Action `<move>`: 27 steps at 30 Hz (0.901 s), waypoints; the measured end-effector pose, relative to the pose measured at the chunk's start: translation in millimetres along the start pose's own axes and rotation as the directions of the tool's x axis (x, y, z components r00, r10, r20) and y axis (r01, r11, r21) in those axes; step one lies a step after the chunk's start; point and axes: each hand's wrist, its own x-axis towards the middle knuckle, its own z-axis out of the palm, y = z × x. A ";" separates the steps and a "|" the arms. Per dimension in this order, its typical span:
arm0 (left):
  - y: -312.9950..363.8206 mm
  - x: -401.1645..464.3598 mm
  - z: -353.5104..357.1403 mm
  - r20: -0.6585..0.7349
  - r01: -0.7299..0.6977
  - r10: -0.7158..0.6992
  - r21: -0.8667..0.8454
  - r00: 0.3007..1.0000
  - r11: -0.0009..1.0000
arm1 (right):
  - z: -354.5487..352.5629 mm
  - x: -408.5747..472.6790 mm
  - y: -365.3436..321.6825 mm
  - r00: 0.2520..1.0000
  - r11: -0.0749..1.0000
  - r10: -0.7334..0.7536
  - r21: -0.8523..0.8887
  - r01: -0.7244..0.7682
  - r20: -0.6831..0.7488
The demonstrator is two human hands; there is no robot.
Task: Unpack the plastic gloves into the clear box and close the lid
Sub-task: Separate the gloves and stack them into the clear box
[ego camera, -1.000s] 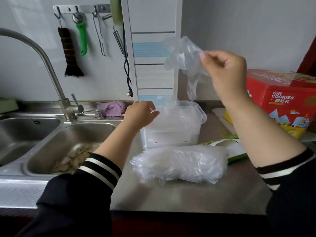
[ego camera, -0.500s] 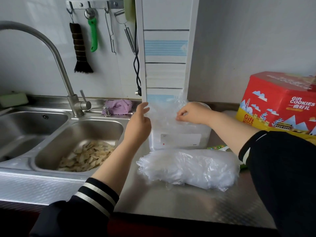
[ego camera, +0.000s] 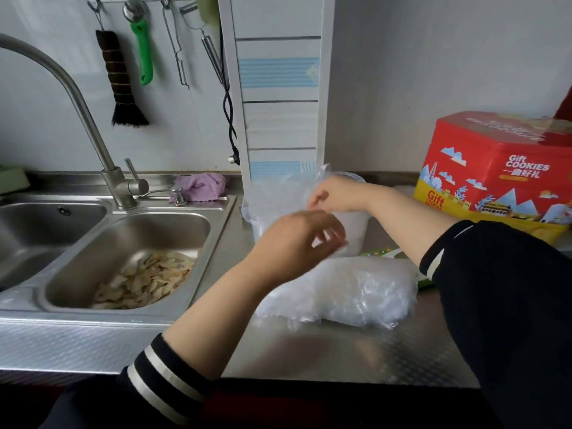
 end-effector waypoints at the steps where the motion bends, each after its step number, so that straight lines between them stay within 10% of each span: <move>1: 1.1 -2.9 6.2 0.096 -0.019 0.020 -0.012 0.995 1.000 | -4.9 -4.0 -2.0 0.994 0.997 -0.015 0.069 0.022 -0.105; 6: -1.6 -24.7 64.8 0.302 -0.111 0.035 0.238 0.953 0.965 | -1.2 -59.7 -6.4 0.902 0.926 -0.023 0.330 0.181 -0.432; 11: -2.7 -27.0 81.1 0.031 -0.042 0.037 0.179 0.999 0.983 | 19.6 -119.3 7.5 0.890 0.942 -0.003 0.298 0.156 -0.455; 14: 9.3 -20.2 73.8 0.041 0.268 -0.268 0.014 0.963 0.963 | 26.1 -141.0 16.1 0.835 0.914 0.015 0.347 0.212 -0.550; 20: 6.1 -2.3 39.7 0.038 0.478 -0.581 -0.613 0.813 0.629 | 22.4 -156.5 25.8 0.732 0.823 0.163 0.501 0.269 -0.661; 27: -9.1 14.2 2.5 0.320 0.556 -0.594 -0.788 0.738 0.265 | 37.4 -156.8 19.0 0.638 0.916 0.065 0.300 0.268 -0.767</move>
